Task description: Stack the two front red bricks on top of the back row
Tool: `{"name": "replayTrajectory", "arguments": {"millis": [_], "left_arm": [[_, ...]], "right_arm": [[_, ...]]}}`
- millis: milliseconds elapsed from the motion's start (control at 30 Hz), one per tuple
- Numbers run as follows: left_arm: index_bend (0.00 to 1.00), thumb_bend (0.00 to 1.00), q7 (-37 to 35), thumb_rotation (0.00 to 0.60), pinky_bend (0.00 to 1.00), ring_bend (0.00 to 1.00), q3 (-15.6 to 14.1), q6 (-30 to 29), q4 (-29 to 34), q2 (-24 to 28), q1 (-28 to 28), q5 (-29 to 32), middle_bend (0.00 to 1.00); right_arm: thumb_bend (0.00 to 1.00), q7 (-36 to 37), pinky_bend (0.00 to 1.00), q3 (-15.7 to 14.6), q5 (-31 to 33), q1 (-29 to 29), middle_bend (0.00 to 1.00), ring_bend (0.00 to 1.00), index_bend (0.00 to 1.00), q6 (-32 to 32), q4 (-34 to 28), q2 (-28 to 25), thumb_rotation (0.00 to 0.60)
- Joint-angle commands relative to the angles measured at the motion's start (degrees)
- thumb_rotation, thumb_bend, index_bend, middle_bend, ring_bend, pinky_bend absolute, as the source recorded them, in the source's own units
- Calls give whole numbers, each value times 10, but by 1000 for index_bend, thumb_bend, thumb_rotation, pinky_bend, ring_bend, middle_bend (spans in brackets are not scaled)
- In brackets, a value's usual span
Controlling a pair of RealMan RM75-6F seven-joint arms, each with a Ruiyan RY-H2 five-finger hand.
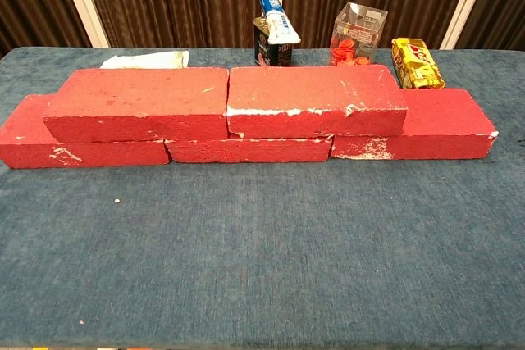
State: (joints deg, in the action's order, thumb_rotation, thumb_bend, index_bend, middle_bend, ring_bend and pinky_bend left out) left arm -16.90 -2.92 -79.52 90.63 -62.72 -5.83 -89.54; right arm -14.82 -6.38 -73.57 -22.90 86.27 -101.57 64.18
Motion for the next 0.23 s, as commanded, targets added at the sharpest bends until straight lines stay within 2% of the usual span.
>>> {"name": "replayTrajectory", "arguments": {"millis": [33,233], "left_arm": [[0,0,5,600,0,0,-2,-4,3,-2,4,-1,0],[0,0,19,600,0,0,-6,-18,9,-2,13,-4,0]], "right_arm": [[0,54,0,-42,-62,96,0,0,0,87,70,19,600],[0,99,0,-46,-89,137,0,0,0,91,112,32,600]]}}
